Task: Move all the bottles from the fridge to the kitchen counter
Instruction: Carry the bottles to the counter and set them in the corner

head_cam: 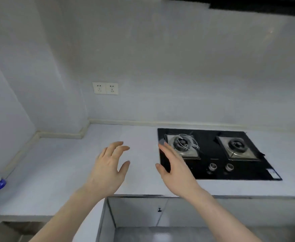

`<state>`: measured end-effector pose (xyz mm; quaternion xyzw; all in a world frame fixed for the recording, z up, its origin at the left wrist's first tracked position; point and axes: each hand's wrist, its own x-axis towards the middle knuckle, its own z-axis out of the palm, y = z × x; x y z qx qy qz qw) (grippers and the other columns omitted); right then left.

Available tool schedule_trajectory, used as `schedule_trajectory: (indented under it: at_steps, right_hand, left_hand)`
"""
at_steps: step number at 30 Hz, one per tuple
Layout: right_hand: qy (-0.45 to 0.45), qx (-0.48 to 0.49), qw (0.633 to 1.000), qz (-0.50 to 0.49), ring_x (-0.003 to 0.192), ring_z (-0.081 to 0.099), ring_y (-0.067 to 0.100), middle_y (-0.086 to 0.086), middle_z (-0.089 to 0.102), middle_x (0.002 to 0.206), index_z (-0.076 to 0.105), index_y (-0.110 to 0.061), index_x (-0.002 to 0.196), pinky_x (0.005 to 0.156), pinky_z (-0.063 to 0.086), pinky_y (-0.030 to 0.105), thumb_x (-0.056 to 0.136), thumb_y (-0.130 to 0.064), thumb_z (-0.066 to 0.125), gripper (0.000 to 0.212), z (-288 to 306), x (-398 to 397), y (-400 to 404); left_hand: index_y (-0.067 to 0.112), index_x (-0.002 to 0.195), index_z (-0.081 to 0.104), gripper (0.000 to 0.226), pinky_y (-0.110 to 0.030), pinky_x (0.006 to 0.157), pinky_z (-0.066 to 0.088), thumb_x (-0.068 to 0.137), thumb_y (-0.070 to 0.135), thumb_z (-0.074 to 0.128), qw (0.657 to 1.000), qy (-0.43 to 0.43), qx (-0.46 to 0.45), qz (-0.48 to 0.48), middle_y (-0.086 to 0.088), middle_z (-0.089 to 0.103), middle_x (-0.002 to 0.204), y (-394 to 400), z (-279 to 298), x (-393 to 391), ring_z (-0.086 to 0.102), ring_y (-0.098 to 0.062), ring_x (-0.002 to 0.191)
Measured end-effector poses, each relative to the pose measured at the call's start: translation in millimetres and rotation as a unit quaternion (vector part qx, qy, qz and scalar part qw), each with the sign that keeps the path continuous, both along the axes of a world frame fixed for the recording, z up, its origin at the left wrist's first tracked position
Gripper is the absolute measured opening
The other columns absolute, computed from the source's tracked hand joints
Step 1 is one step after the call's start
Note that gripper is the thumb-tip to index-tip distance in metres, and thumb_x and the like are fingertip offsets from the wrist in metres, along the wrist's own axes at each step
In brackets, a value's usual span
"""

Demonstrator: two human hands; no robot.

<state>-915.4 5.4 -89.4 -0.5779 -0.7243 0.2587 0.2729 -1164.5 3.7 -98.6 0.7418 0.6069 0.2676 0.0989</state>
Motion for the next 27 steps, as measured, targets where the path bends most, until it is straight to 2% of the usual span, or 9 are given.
schedule_trajectory:
  at_steps: [5, 7, 9, 13, 16, 18, 22, 25, 27]
  right_hand:
    - [0.012, 0.025, 0.995, -0.094, 0.154, 0.014, 0.000, -0.023, 0.020, 0.166, 0.031, -0.041, 0.158, 0.124, 0.029, 0.039, 0.100, -0.032, 0.062, 0.066, 16.8, 117.9, -45.5]
    - [0.014, 0.032, 0.991, -0.133, 0.155, 0.013, 0.002, -0.024, 0.018, 0.166, 0.030, -0.044, 0.158, 0.125, 0.029, 0.042, 0.101, -0.033, 0.062, 0.066, 20.5, 175.8, -71.5]
    - [0.010, 0.038, 0.987, -0.159, 0.155, 0.012, 0.001, -0.024, 0.017, 0.166, 0.029, -0.043, 0.158, 0.126, 0.025, 0.040, 0.101, -0.034, 0.061, 0.066, 25.2, 216.9, -90.9]
    - [-0.010, 0.048, 0.974, -0.221, 0.154, 0.012, -0.002, -0.026, 0.016, 0.166, 0.029, -0.044, 0.158, 0.124, 0.030, 0.038, 0.101, -0.036, 0.060, 0.065, 31.3, 322.4, -141.8]
    - [-0.020, 0.056, 0.960, -0.273, 0.155, 0.012, 0.002, -0.022, 0.018, 0.167, 0.031, -0.041, 0.158, 0.125, 0.015, 0.025, 0.101, -0.035, 0.061, 0.064, 34.8, 387.7, -174.3]
    - [-0.020, 0.059, 0.952, -0.301, 0.155, 0.013, 0.001, -0.021, 0.018, 0.167, 0.032, -0.041, 0.157, 0.123, 0.012, 0.020, 0.101, -0.034, 0.061, 0.064, 38.4, 418.0, -192.4]
    - [-0.015, 0.067, 0.925, -0.373, 0.154, 0.015, 0.000, -0.018, 0.020, 0.167, 0.035, -0.039, 0.156, 0.126, 0.023, 0.032, 0.101, -0.035, 0.061, 0.062, 44.6, 481.3, -233.7]
    - [-0.021, 0.068, 0.898, -0.434, 0.154, 0.016, 0.002, -0.017, 0.020, 0.167, 0.036, -0.038, 0.156, 0.126, 0.019, 0.029, 0.101, -0.035, 0.061, 0.060, 42.8, 522.6, -262.3]
    - [-0.026, 0.062, 0.878, -0.474, 0.154, 0.014, 0.001, -0.018, 0.019, 0.167, 0.035, -0.040, 0.156, 0.126, 0.015, 0.026, 0.101, -0.036, 0.060, 0.060, 39.9, 546.6, -281.0]
  left_hand:
    - [0.030, 0.139, 0.052, 0.042, -0.038, 0.115, 0.035, 0.098, 0.031, 0.061, 0.995, -0.003, 0.012, -0.103, 0.010, 0.041, 0.152, 3.1, 21.9, 121.3, 0.042, -0.020, 0.135]
    - [0.030, 0.139, 0.053, 0.042, -0.039, 0.116, 0.036, 0.098, 0.030, 0.061, 0.989, -0.012, 0.022, -0.149, 0.012, 0.041, 0.151, -2.6, 30.2, 188.9, 0.042, -0.018, 0.135]
    - [0.030, 0.138, 0.053, 0.042, -0.039, 0.114, 0.037, 0.097, 0.029, 0.061, 0.983, -0.022, 0.029, -0.180, 0.015, 0.041, 0.150, -9.3, 37.0, 238.5, 0.042, -0.016, 0.134]
    - [0.033, 0.141, 0.050, 0.043, -0.040, 0.110, 0.042, 0.099, 0.032, 0.057, 0.967, -0.041, 0.034, -0.250, 0.018, 0.037, 0.151, -31.3, 47.6, 356.7, 0.036, -0.011, 0.137]
    - [0.033, 0.141, 0.050, 0.042, -0.040, 0.110, 0.042, 0.099, 0.031, 0.057, 0.953, -0.049, 0.036, -0.296, 0.019, 0.036, 0.151, -46.7, 53.2, 428.9, 0.036, -0.010, 0.136]
    - [0.034, 0.142, 0.049, 0.043, -0.040, 0.110, 0.042, 0.099, 0.032, 0.057, 0.945, -0.046, 0.033, -0.321, 0.020, 0.036, 0.151, -52.4, 54.7, 464.2, 0.036, -0.010, 0.135]
    - [0.032, 0.141, 0.050, 0.045, -0.032, 0.113, 0.035, 0.098, 0.029, 0.059, 0.918, -0.037, 0.036, -0.394, 0.018, 0.037, 0.152, -62.8, 58.1, 551.7, 0.037, -0.011, 0.136]
    - [0.032, 0.141, 0.050, 0.044, -0.023, 0.109, 0.028, 0.098, 0.028, 0.059, 0.890, -0.031, 0.030, -0.455, 0.019, 0.036, 0.151, -71.3, 56.7, 616.9, 0.036, -0.002, 0.130]
    - [0.034, 0.141, 0.048, 0.045, -0.025, 0.110, 0.031, 0.098, 0.028, 0.058, 0.868, -0.031, 0.018, -0.496, 0.019, 0.035, 0.152, -74.5, 52.1, 659.3, 0.034, -0.003, 0.135]
